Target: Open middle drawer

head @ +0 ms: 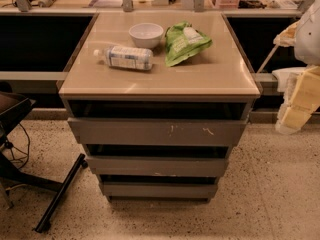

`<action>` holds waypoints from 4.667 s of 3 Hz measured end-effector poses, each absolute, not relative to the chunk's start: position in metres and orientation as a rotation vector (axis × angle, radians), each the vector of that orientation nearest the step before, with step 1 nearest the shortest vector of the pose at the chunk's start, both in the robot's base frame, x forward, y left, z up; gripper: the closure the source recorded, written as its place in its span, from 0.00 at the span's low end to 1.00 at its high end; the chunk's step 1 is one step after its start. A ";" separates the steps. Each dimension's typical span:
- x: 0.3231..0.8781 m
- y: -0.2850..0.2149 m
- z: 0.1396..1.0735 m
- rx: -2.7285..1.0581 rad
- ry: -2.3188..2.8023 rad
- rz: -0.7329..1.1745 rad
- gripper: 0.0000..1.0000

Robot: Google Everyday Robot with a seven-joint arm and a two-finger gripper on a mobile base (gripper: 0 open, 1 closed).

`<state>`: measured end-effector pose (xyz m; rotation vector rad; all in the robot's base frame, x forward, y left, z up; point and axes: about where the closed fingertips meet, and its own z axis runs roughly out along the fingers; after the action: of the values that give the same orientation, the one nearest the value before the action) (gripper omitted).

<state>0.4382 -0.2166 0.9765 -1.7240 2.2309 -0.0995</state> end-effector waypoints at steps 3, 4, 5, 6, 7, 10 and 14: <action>0.416 -0.199 0.910 -1.656 2.158 0.129 0.00; 0.396 -0.181 0.837 -1.521 2.125 0.350 0.00; 0.379 -0.162 0.743 -1.412 2.129 0.528 0.00; 0.379 -0.150 0.634 -1.305 2.195 0.662 0.00; 0.379 -0.150 0.634 -1.305 2.195 0.662 0.00; 0.463 -0.164 0.590 -1.398 2.192 0.249 0.00; 0.503 -0.107 0.508 -1.382 2.194 0.551 0.00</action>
Offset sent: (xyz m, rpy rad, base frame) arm -0.0132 0.0036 -0.0514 0.1403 0.0297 0.0124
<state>0.5028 -0.1068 0.5084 -1.3823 2.1942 0.5507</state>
